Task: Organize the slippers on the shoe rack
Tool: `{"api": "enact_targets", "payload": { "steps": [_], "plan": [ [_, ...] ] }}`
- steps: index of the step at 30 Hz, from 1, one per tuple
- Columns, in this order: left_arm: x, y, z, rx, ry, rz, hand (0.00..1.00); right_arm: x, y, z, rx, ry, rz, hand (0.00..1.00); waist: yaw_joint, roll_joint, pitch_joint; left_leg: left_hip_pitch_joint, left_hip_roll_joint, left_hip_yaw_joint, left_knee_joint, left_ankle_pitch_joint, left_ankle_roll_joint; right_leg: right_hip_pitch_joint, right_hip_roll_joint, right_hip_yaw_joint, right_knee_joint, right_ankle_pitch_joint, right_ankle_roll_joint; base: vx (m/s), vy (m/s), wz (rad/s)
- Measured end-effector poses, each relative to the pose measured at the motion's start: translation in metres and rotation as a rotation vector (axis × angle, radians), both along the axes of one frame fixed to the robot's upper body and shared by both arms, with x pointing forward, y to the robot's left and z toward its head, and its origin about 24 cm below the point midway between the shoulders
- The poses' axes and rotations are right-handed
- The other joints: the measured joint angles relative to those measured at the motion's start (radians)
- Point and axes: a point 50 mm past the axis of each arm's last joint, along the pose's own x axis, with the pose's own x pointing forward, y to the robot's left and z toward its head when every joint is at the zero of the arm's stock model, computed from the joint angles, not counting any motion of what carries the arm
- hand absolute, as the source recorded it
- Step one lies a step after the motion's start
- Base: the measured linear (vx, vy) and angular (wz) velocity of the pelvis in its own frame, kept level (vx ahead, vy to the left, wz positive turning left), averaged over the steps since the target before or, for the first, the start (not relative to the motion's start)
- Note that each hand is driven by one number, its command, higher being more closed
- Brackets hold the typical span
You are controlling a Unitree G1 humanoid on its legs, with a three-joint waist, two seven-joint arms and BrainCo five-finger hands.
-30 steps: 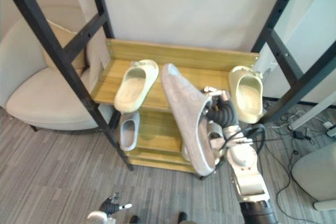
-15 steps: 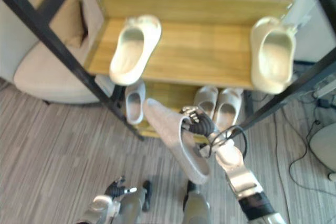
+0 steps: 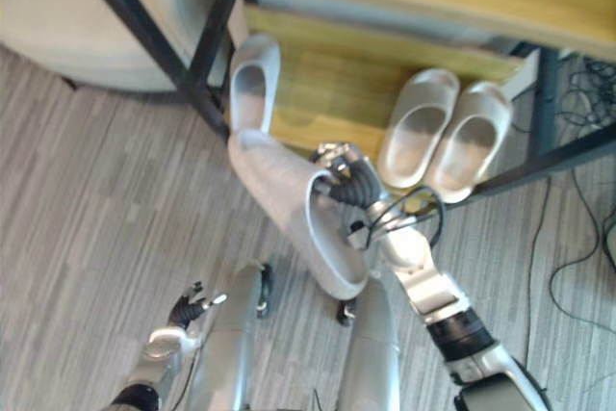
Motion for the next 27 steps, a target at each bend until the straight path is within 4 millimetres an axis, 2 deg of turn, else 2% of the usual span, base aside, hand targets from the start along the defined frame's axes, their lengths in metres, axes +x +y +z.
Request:
{"api": "enact_targets", "payload": {
  "steps": [2,5,10,12,17,23,27],
  "plan": [
    [-0.008,0.001,-0.006,0.005,0.047,0.017,0.00,0.009,-0.004,0.016,0.015,-0.063,-0.066,1.00,0.013,-0.013,0.016,-0.052,-0.001,-0.002,0.050,-0.008,-0.007,-0.050,-0.015,0.000,0.063,-0.023,-0.008,-0.09,-0.041,0.16],
    [-0.007,-0.002,-0.005,0.002,0.040,0.022,0.00,0.023,-0.014,0.033,0.059,-0.108,-0.159,1.00,0.033,-0.014,0.022,-0.116,-0.002,-0.004,0.103,-0.013,-0.011,-0.111,-0.032,0.000,0.131,-0.049,-0.012,-0.08,-0.036,0.15],
    [-0.006,-0.006,-0.004,-0.001,0.029,0.041,0.00,0.041,-0.025,0.057,0.103,-0.166,-0.288,1.00,0.043,-0.013,0.024,-0.185,-0.002,-0.013,0.147,-0.014,-0.014,-0.172,-0.041,-0.004,0.183,-0.064,-0.018,-0.05,-0.013,0.09],
    [-0.006,-0.007,-0.005,0.000,0.028,0.044,0.00,0.052,-0.033,0.072,0.157,-0.182,-0.371,1.00,0.045,-0.013,0.025,-0.219,-0.010,-0.026,0.168,-0.012,-0.019,-0.196,-0.048,-0.012,0.207,-0.073,-0.020,-0.02,0.006,0.12],
    [-0.006,-0.015,-0.006,-0.010,0.031,0.050,0.00,0.067,-0.045,0.092,0.238,-0.191,-0.490,1.00,0.066,-0.013,0.025,-0.257,-0.012,-0.032,0.183,-0.012,-0.026,-0.231,-0.057,-0.018,0.232,-0.084,-0.024,-0.01,-0.006,0.07],
    [0.000,-0.018,-0.002,-0.008,0.002,0.053,0.00,0.086,-0.058,0.111,0.279,-0.153,-0.639,1.00,0.094,-0.013,0.024,-0.299,-0.017,-0.057,0.184,0.001,-0.050,-0.252,-0.066,-0.049,0.246,-0.098,-0.036,0.01,-0.020,0.11],
    [0.004,-0.018,0.002,-0.001,-0.023,0.068,0.00,0.091,-0.065,0.122,0.357,-0.133,-0.706,1.00,0.096,-0.010,0.021,-0.321,-0.033,-0.068,0.184,0.007,-0.059,-0.266,-0.081,-0.060,0.258,-0.106,-0.048,0.02,-0.001,0.14]
  ]
}}
